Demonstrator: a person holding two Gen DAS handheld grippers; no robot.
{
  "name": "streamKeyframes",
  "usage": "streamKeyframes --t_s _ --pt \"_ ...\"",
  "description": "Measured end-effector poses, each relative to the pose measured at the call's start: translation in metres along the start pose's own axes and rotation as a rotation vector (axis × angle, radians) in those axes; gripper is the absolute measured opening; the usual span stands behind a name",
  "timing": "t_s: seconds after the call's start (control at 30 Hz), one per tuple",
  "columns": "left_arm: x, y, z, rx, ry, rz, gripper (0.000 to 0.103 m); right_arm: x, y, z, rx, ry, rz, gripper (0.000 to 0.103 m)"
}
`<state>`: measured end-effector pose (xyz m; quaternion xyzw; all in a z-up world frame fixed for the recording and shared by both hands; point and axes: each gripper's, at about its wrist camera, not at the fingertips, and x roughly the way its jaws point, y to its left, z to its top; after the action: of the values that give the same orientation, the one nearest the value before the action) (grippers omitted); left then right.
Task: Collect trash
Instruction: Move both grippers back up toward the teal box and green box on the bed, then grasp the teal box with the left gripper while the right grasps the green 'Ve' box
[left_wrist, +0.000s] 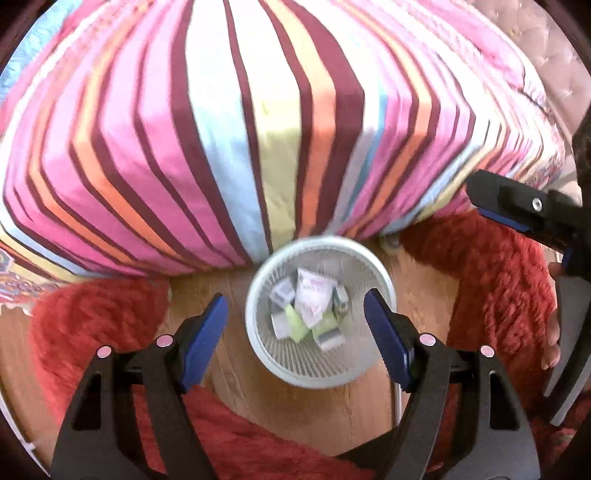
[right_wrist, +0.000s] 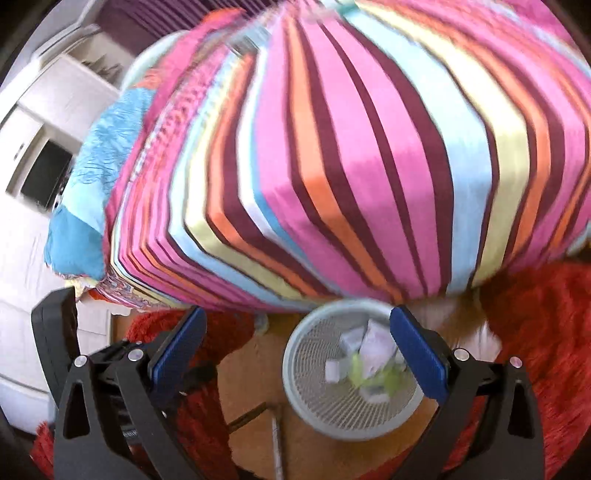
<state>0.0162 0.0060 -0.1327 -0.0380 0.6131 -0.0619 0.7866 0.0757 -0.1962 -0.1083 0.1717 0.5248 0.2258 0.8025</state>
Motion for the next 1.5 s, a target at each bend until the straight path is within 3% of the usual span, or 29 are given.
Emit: streamKeyframes --t_s 0.1,0.2,0.3,0.37,0.63,0.8,1.2,1.37,1.5 --pt "-0.014 0.009 0.014 -0.034 -0.035 0.0 0.074 -0.017 0.008 0.015 -0.095 -0.114 -0.021 0.095" --pt "-0.026 0.021 0.032 -0.101 -0.071 -0.036 0.074 -0.027 0.011 0.034 -0.206 -0.257 -0.116 0.095" --pt "-0.035 0.027 0.055 -0.114 -0.113 -0.014 0.074 -0.03 0.009 0.055 -0.281 -0.333 -0.192 0.095" --pt "-0.039 0.028 0.071 -0.103 -0.133 0.019 0.074 -0.029 0.007 0.069 -0.306 -0.362 -0.191 0.095" --pt "-0.049 0.057 0.137 -0.125 -0.231 0.056 0.074 -0.023 0.008 0.112 -0.426 -0.362 -0.23 0.095" --pt "-0.058 0.069 0.187 -0.245 -0.258 -0.002 0.074 -0.015 -0.003 0.146 -0.431 -0.379 -0.262 0.095" --pt "-0.032 0.053 0.324 -0.236 -0.266 0.016 0.074 0.019 -0.014 0.222 -0.526 -0.352 -0.287 0.095" --pt "-0.022 0.057 0.362 -0.317 -0.259 -0.013 0.074 0.034 -0.027 0.245 -0.517 -0.317 -0.271 0.095" --pt "-0.014 0.05 0.392 -0.29 -0.259 -0.005 0.074 0.043 -0.033 0.256 -0.527 -0.294 -0.247 0.095"
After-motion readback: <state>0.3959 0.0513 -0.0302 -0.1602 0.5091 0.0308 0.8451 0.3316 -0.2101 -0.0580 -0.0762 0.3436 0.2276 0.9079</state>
